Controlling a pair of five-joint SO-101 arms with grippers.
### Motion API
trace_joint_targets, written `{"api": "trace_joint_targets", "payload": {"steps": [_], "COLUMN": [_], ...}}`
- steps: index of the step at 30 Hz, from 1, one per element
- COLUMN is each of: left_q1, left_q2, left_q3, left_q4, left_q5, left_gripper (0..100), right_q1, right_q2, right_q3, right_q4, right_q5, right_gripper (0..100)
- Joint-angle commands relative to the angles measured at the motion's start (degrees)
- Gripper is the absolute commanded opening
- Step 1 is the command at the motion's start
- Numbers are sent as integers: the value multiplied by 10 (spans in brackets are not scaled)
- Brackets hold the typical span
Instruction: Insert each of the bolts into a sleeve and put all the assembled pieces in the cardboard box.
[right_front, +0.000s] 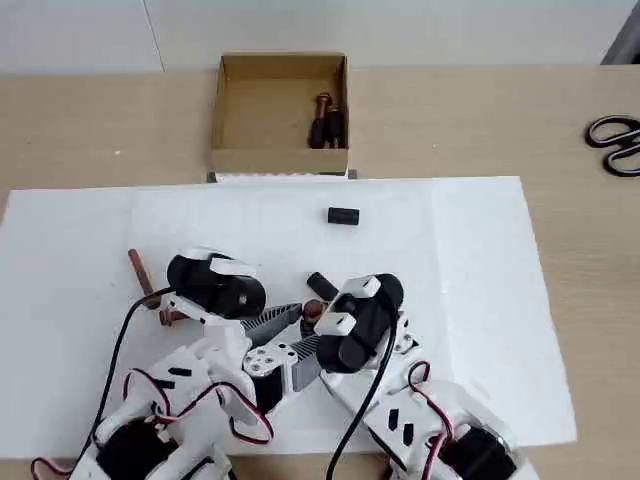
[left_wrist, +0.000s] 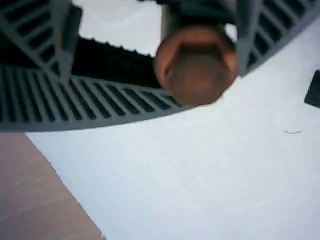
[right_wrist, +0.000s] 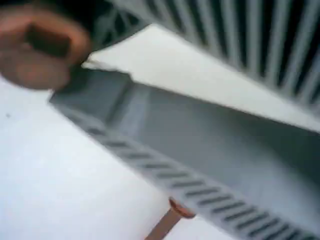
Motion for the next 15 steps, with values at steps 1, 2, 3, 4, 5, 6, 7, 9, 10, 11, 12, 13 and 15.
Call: {"api": "trace_joint_targets", "payload": {"steps": [1, 2, 3, 4, 5, 6, 7, 9, 10, 11, 12, 13, 15], "left_q1": [4, 4, 4, 1, -9, -24, -40, -67, -77, -86, -93, -102, -127], "left_q2": [2, 2, 2, 2, 2, 2, 2, 2, 2, 2, 2, 2, -1], "left_q3": [-32, -39, -44, -49, -51, -55, -60, -70, -76, -82, -88, -94, -103], "left_q4": [11, 11, 11, 11, 8, 7, 6, 6, 6, 7, 9, 9, 8], "left_q5": [-9, -10, -18, -28, -37, -47, -56, -82, -89, -91, -91, -91, -91], "left_gripper": [213, 213, 212, 206, 193, 176, 160, 137, 130, 125, 118, 109, 69], "right_q1": [7, 7, 7, 7, 7, 7, 12, 30, 40, 49, 53, 56, 57], "right_q2": [-5, -5, -5, -5, -5, -5, -5, -5, -5, -5, -5, -5, -5], "right_q3": [-23, -23, -23, -23, -23, -23, -23, -23, -23, -23, -23, -23, -23], "right_q4": [-10, -10, -10, -10, -10, -10, -10, -11, -11, -11, -11, -11, -11], "right_q5": [5, 5, 5, 5, 5, 5, 5, 5, 5, 5, 5, 5, 5], "right_gripper": [2, 2, 2, 2, 2, 2, 2, 2, 2, 2, 2, 2, 2]}}
